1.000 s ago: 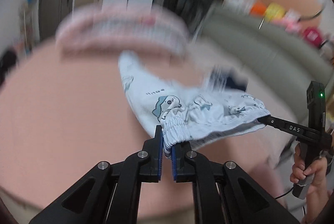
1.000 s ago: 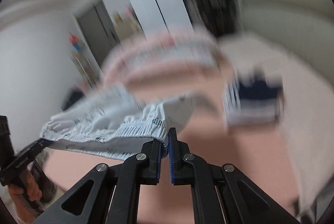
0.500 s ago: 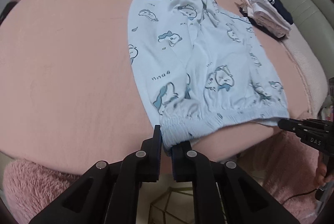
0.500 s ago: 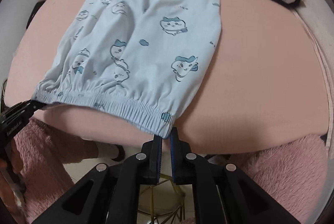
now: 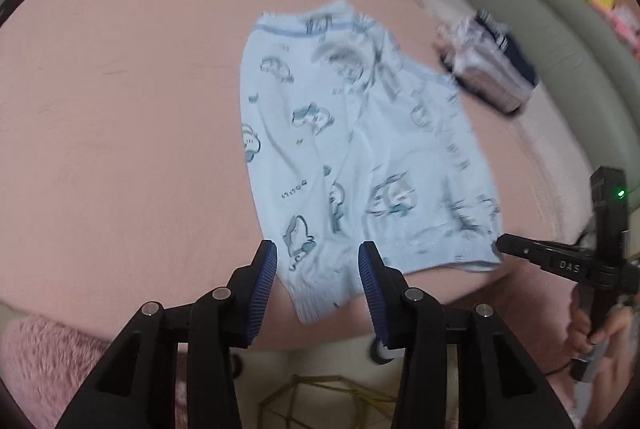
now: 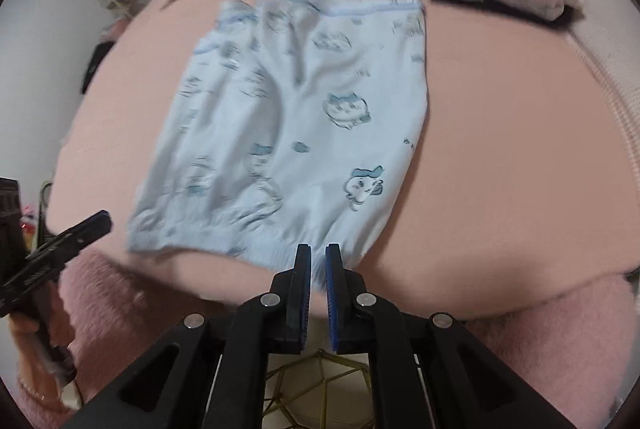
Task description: Fold clothes
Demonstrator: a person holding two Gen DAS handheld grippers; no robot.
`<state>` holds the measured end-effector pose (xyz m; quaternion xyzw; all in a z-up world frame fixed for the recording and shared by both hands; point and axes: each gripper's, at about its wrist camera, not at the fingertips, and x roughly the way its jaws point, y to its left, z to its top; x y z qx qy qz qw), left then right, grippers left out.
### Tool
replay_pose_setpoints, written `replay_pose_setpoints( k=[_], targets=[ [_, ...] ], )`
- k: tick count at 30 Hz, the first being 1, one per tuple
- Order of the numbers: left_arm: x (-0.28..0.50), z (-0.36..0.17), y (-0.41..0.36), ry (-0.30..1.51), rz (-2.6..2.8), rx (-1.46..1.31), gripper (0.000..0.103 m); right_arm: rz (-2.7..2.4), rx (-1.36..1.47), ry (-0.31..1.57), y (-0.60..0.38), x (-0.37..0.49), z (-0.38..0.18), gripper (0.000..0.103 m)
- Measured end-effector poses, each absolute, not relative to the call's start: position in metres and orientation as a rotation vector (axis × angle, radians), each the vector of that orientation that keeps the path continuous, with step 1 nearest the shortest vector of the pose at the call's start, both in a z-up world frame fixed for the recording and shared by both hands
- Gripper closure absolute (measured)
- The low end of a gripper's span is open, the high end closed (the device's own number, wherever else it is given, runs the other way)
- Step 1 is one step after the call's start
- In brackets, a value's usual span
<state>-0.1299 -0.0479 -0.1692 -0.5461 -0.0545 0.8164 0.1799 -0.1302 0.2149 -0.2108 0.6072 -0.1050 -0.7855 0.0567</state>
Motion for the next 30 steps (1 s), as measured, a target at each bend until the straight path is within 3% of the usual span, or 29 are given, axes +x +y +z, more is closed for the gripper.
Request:
replay_pose_setpoints(
  k=[9, 12, 14, 19, 21, 22, 30],
  targets=[
    [-0.117, -0.198, -0.065, -0.225, 2.272, -1.663, 0.064, -2.423, 1.921, -0.402, 0.237, -0.128, -0.231, 0.097],
    [-0.115, -0.202, -0.072, -0.37, 2.188, -1.642, 0.064, -2.33, 1.857, -0.588, 0.247, -0.126, -0.23, 0.097],
    [-0.116, -0.208, -0.069, -0.364, 2.184, -1.668, 0.064, -2.271, 1.825, -0.685, 0.248, -0.128, -0.233, 0.097],
    [-0.115, -0.21, -0.065, -0.379, 2.205, -1.696, 0.064, -2.252, 1.806, -0.713, 0.241, -0.139, -0.246, 0.097],
    [-0.114, -0.209, -0.069, -0.417, 2.206, -1.686, 0.072, -2.203, 1.788, -0.771, 0.239, -0.14, -0.251, 0.097],
    [-0.114, -0.208, -0.072, -0.422, 2.218, -1.688, 0.09, -2.196, 1.785, -0.781, 0.237, -0.14, -0.252, 0.097],
    [-0.109, -0.178, -0.082, -0.471, 2.258, -1.598, 0.094, -2.328, 1.787, -0.661, 0.241, -0.125, -0.235, 0.102]
  ],
)
